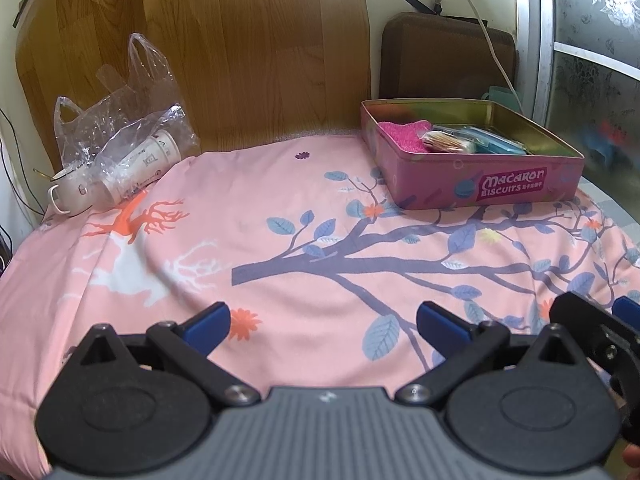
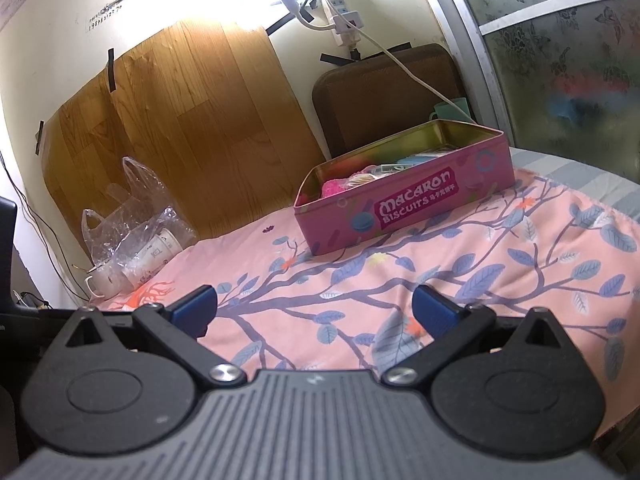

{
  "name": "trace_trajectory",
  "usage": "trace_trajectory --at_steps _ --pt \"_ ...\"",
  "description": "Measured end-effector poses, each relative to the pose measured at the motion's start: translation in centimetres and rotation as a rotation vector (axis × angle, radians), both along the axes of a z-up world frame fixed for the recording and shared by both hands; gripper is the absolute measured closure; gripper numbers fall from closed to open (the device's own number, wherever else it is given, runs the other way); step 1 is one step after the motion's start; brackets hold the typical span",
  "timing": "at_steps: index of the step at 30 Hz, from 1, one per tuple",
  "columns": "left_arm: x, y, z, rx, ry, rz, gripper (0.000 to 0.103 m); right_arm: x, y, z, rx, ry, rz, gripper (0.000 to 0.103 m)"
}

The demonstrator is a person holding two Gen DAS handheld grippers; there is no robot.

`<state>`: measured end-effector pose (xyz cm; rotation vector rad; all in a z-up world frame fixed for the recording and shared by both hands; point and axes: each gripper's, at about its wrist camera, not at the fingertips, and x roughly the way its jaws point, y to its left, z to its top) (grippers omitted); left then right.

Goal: Organize soft objects

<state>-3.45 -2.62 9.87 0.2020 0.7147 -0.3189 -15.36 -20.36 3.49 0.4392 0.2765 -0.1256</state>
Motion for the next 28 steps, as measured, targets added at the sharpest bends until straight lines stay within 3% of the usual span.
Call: trace_trajectory --at_steps 28 --pt "-0.04 -0.08 -0.17 -0.010 0.000 -0.026 0.000 -0.01 0.18 -0.22 -0.003 0.002 0.000 0.000"
